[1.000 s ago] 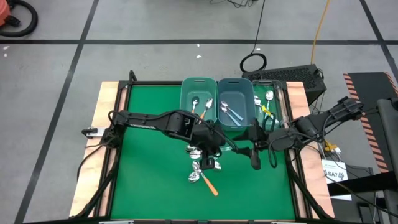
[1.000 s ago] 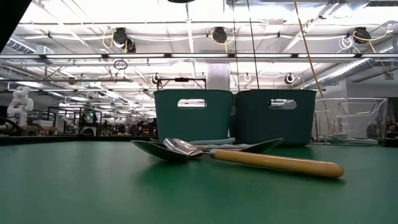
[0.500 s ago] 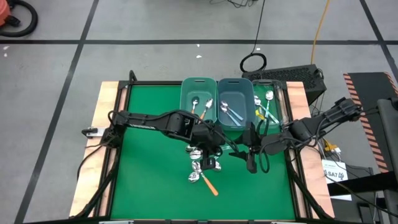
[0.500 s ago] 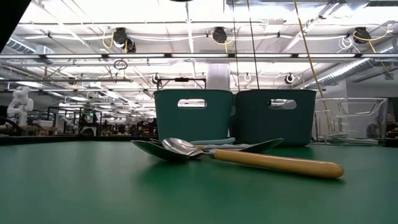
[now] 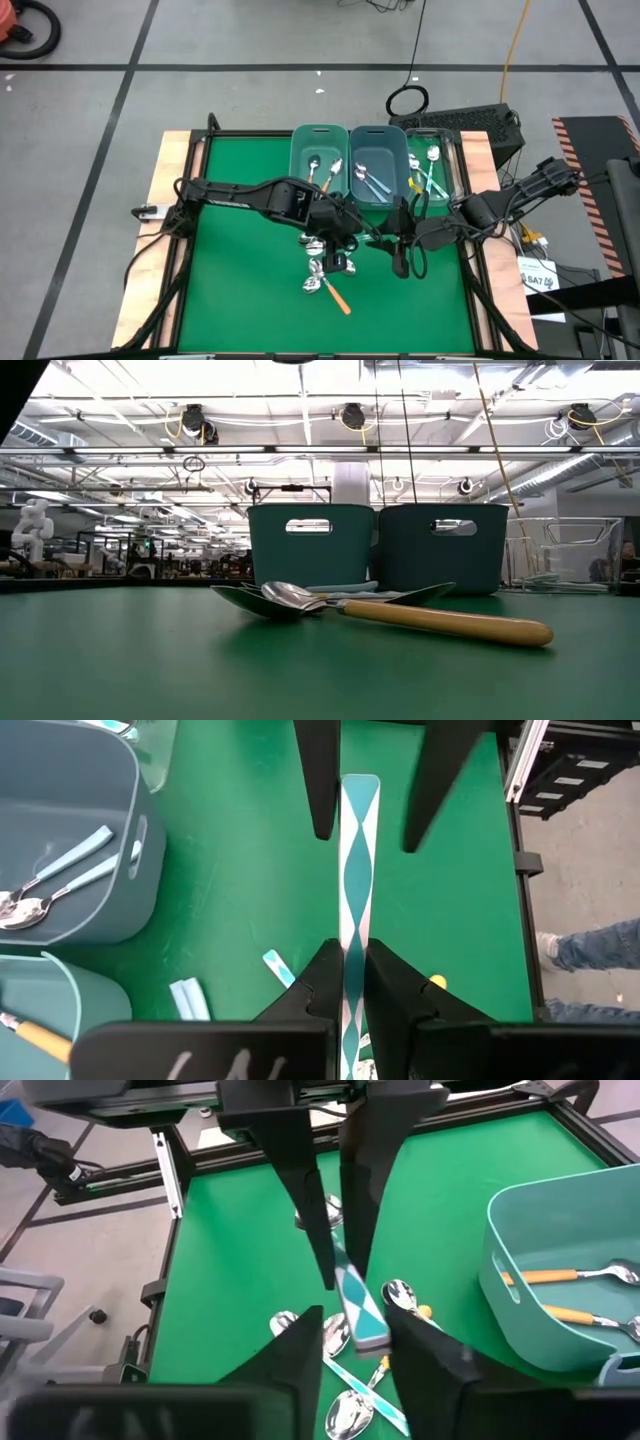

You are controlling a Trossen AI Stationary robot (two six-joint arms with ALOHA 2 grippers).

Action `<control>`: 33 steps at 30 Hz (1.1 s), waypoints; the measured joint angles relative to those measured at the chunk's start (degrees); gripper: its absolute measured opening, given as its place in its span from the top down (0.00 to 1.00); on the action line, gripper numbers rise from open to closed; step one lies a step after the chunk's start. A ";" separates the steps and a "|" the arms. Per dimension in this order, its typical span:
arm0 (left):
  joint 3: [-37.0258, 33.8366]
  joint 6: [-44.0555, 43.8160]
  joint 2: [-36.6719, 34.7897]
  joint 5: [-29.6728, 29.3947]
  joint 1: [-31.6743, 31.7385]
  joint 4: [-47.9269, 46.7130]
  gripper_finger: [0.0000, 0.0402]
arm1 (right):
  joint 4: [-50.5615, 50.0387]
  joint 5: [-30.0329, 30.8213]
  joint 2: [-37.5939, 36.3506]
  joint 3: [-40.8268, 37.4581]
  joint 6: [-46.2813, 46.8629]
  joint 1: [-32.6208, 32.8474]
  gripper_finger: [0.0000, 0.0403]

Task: Sort silverware by color (type)
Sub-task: Put the green spoon into the transparent bin

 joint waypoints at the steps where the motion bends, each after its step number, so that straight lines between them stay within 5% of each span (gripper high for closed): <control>1: 0.00 0.01 0.00 0.01 -0.01 0.00 0.94 | 0.00 0.03 0.00 0.00 0.02 -0.01 0.77; 6: 0.00 0.81 0.00 0.05 -0.03 -0.02 0.94 | -0.01 -0.01 0.00 0.00 0.02 -0.02 0.90; 10: 0.00 -0.07 0.00 0.05 -0.03 -0.02 0.93 | 0.04 -0.03 0.00 0.00 1.19 -0.02 0.91; 22: -0.09 -9.29 -1.49 -1.72 1.10 -0.41 0.53 | -0.12 0.19 -0.27 0.00 5.55 -1.44 0.91; 33: 0.00 -8.91 -11.50 -7.77 2.72 -2.23 0.50 | -3.60 1.74 -1.36 2.26 11.95 -1.81 0.91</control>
